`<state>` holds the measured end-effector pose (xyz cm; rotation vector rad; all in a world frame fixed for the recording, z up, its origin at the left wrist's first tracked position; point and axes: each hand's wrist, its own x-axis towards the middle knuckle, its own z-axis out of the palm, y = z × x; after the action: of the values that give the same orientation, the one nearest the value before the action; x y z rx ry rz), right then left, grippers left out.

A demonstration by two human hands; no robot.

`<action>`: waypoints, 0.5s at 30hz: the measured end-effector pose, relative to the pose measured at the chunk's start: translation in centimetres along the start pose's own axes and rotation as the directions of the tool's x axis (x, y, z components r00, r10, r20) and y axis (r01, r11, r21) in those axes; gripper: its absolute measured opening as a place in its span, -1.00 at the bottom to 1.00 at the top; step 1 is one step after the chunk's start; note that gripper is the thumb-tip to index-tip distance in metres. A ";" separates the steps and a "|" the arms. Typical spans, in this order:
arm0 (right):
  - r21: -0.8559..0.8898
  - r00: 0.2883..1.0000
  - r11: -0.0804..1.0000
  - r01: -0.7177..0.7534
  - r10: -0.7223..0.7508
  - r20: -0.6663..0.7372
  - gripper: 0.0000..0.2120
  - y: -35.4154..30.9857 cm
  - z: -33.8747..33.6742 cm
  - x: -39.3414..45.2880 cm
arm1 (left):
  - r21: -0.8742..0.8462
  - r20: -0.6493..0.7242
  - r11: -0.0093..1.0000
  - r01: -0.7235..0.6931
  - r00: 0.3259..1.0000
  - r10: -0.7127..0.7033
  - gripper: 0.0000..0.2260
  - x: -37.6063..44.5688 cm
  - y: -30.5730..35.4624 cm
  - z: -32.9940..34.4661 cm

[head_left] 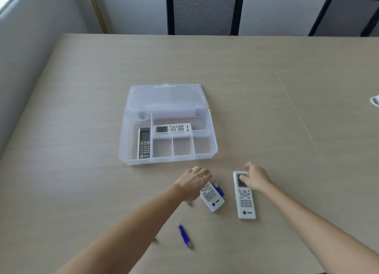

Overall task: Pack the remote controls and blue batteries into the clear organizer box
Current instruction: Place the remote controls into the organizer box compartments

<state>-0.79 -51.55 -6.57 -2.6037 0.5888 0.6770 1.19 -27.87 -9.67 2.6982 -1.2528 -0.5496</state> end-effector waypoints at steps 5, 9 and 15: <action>0.070 0.987 0.986 -0.153 0.155 -0.027 -0.44 2.9 5.2 -3.9 | 0.200 0.183 0.980 -0.006 0.983 -0.031 -0.40 2.4 1.2 0.9; 0.079 0.977 0.975 -0.207 0.210 -0.039 -0.32 3.4 5.6 -4.4 | 0.125 0.205 0.992 -0.021 0.979 -0.005 -0.41 2.0 1.0 -0.2; 0.046 0.990 0.990 -0.134 0.136 -0.039 -0.42 4.0 5.8 -3.7 | -0.264 -0.076 0.964 -0.029 0.997 0.009 -0.45 -0.9 -1.7 -5.3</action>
<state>-7.83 -51.10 -10.34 -2.5606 0.7901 0.6443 3.86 -26.28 -4.91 2.4590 -1.0980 -0.5651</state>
